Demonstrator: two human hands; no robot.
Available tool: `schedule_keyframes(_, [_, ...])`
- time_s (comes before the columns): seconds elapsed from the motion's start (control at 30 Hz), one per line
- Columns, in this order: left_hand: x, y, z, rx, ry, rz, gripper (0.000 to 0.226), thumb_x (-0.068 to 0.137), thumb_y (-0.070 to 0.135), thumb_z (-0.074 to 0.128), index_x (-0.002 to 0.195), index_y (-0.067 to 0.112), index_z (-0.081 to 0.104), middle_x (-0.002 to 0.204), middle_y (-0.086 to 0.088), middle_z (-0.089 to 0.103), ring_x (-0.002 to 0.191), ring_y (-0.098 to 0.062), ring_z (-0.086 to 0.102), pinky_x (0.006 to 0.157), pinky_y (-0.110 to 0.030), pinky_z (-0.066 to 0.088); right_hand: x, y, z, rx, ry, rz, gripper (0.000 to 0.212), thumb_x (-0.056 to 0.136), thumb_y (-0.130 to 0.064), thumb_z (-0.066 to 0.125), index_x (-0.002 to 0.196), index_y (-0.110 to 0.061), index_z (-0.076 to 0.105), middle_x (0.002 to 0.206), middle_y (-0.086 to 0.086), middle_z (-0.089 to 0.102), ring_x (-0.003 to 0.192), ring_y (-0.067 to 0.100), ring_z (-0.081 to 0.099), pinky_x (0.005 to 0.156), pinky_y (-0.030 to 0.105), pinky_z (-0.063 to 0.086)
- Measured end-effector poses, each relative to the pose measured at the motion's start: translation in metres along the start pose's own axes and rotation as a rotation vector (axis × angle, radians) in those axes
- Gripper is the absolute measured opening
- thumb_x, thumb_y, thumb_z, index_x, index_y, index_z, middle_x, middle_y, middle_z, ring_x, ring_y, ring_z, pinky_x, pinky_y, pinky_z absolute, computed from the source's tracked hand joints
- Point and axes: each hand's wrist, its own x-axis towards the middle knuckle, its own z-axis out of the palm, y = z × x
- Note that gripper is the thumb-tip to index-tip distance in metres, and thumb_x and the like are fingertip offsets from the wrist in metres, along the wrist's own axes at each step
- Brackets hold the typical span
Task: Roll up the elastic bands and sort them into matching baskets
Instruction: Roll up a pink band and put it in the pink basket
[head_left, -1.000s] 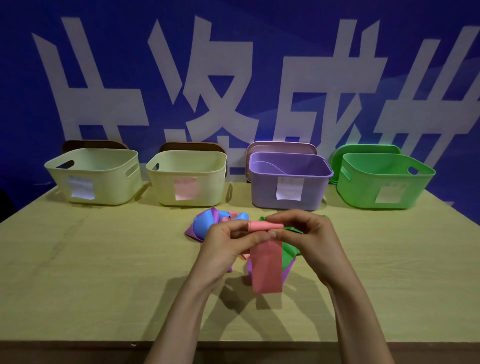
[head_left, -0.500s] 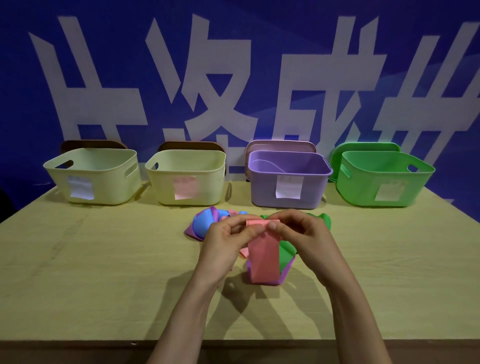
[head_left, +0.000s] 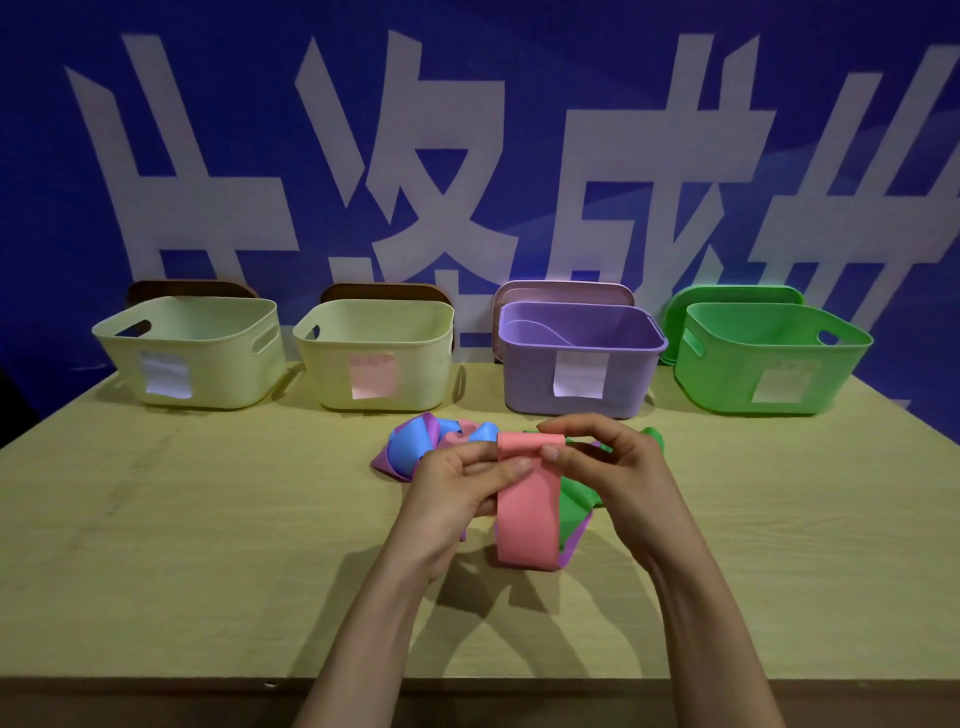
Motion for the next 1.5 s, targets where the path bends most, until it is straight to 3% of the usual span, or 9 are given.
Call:
schedule_keyframes(0.13, [0.0,0.0015,0.001,-0.011,-0.006,0.003,0.02,0.079,0.006,0.068,0.096,0.015,0.072,0.095,-0.013,0.074,0.089,-0.02,0.069,0.081,-0.031,0.056,0.0006,-0.0021,-0.0014,0.005,-0.009,-0.001,0.024,0.072,0.012,0.069,0.086,-0.007,0.071,0.078,-0.001,0.074,0.075,0.006,0.066,0.067,0.016,0.051])
schedule_keyframes(0.4, [-0.0045,0.0057,0.0049,0.014,0.01,0.042,0.027,0.074,0.036,0.066,0.091,0.019,0.078,0.092,-0.014,0.073,0.085,-0.021,0.068,0.081,-0.034,0.054,-0.0017,-0.0035,-0.003,-0.095,-0.052,-0.059,0.026,0.069,0.013,0.072,0.086,-0.007,0.071,0.084,-0.006,0.074,0.085,0.006,0.068,0.072,0.016,0.051])
schedule_keyframes(0.6, [-0.0046,0.0037,0.0052,0.004,0.017,0.092,0.02,0.072,0.026,0.069,0.089,0.018,0.075,0.091,-0.007,0.075,0.087,-0.017,0.07,0.081,-0.03,0.055,-0.0033,-0.0052,-0.0035,-0.154,-0.042,0.01,0.023,0.074,-0.027,0.071,0.093,-0.014,0.073,0.088,0.005,0.074,0.084,0.013,0.067,0.076,0.026,0.054])
schedule_keyframes(0.73, [-0.0045,0.0016,0.0053,0.061,0.039,0.139,0.018,0.07,0.029,0.07,0.086,0.023,0.075,0.09,-0.005,0.075,0.087,-0.017,0.071,0.081,-0.033,0.055,-0.0007,-0.0041,-0.0022,-0.203,-0.025,0.022,0.005,0.081,-0.014,0.07,0.081,-0.012,0.075,0.079,0.011,0.072,0.073,0.014,0.063,0.072,0.027,0.051])
schedule_keyframes(0.9, [-0.0026,0.0028,0.005,0.018,0.022,0.119,0.018,0.071,0.025,0.069,0.088,0.023,0.075,0.091,-0.005,0.075,0.087,-0.017,0.071,0.074,-0.027,0.057,0.0014,-0.0052,-0.0005,-0.185,-0.011,0.008,0.005,0.082,-0.013,0.069,0.081,-0.015,0.074,0.075,-0.002,0.073,0.072,0.004,0.064,0.068,0.018,0.049])
schedule_keyframes(1.07, [-0.0037,0.0036,-0.0018,0.04,-0.062,0.095,0.034,0.073,0.02,0.07,0.107,0.019,0.07,0.102,-0.01,0.072,0.093,-0.017,0.068,0.083,-0.038,0.055,0.0014,-0.0063,-0.0012,-0.104,-0.011,0.004,0.006,0.082,-0.011,0.068,0.084,-0.009,0.073,0.079,0.0,0.073,0.075,0.006,0.064,0.069,0.017,0.049])
schedule_keyframes(1.17, [-0.0017,-0.001,-0.0013,0.016,0.01,0.042,0.037,0.079,0.008,0.07,0.115,0.013,0.064,0.098,-0.013,0.073,0.09,-0.022,0.069,0.085,-0.041,0.054,0.0013,-0.005,0.0022,-0.05,0.012,0.006,0.005,0.082,-0.007,0.068,0.085,-0.005,0.071,0.076,-0.003,0.071,0.071,0.004,0.062,0.064,0.015,0.048])
schedule_keyframes(1.3, [-0.0016,-0.0033,-0.0002,0.003,0.031,0.01,0.022,0.084,0.008,0.065,0.106,0.01,0.069,0.095,-0.011,0.074,0.088,-0.021,0.069,0.081,-0.037,0.055,0.0009,-0.005,0.0029,0.001,0.013,0.018,0.01,0.079,-0.003,0.069,0.087,-0.007,0.072,0.077,-0.003,0.072,0.072,0.006,0.065,0.066,0.016,0.05])
schedule_keyframes(1.5, [-0.0016,-0.0008,-0.002,-0.024,0.018,0.046,0.029,0.069,0.014,0.072,0.098,0.014,0.072,0.092,-0.008,0.075,0.087,-0.018,0.07,0.082,-0.033,0.055,-0.0001,-0.0073,0.0017,-0.027,-0.021,-0.018,0.023,0.07,0.008,0.072,0.086,-0.008,0.072,0.08,-0.002,0.075,0.078,0.005,0.067,0.069,0.016,0.052])
